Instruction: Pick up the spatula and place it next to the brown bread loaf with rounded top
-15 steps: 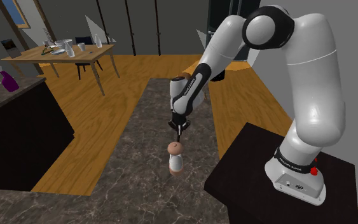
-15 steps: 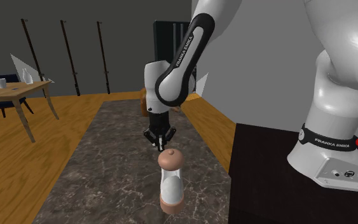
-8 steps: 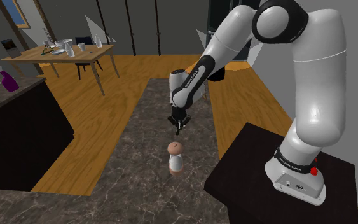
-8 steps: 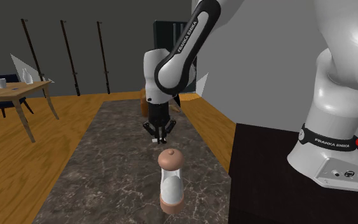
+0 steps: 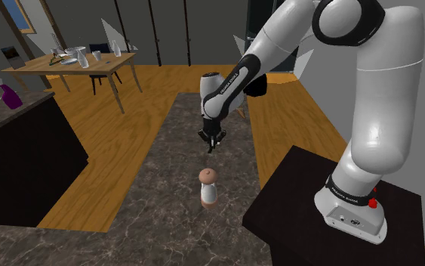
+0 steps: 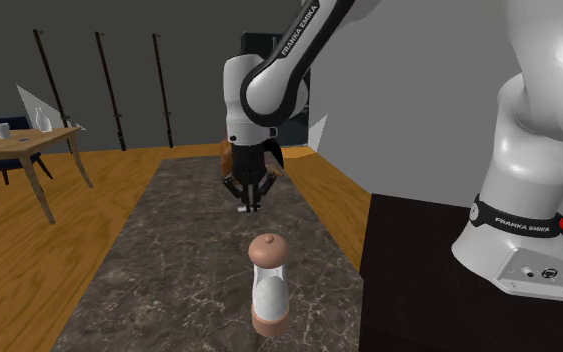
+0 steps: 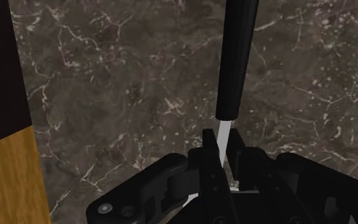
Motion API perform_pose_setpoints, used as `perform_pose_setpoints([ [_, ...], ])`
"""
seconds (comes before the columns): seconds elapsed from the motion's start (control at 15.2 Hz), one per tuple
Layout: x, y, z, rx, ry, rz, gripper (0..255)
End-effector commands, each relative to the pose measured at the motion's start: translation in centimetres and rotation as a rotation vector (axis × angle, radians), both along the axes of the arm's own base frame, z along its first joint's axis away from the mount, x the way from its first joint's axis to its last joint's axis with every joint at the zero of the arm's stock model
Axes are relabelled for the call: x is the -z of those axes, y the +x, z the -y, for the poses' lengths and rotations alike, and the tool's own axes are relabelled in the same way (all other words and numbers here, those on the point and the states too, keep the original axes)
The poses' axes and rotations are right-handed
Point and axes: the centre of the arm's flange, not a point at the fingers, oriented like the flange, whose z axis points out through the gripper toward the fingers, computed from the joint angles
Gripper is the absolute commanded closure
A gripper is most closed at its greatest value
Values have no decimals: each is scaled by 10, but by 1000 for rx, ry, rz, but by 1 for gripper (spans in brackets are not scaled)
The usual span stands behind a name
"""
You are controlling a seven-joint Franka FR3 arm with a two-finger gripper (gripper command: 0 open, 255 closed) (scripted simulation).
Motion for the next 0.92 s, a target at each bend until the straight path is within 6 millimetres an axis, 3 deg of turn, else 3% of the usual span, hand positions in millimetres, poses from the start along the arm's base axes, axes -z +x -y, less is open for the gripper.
perform_pose_setpoints([
  [0.0,-12,-1,0,0,0,-1,255],
  [0.86,-80,-1,0,0,0,-1,255],
])
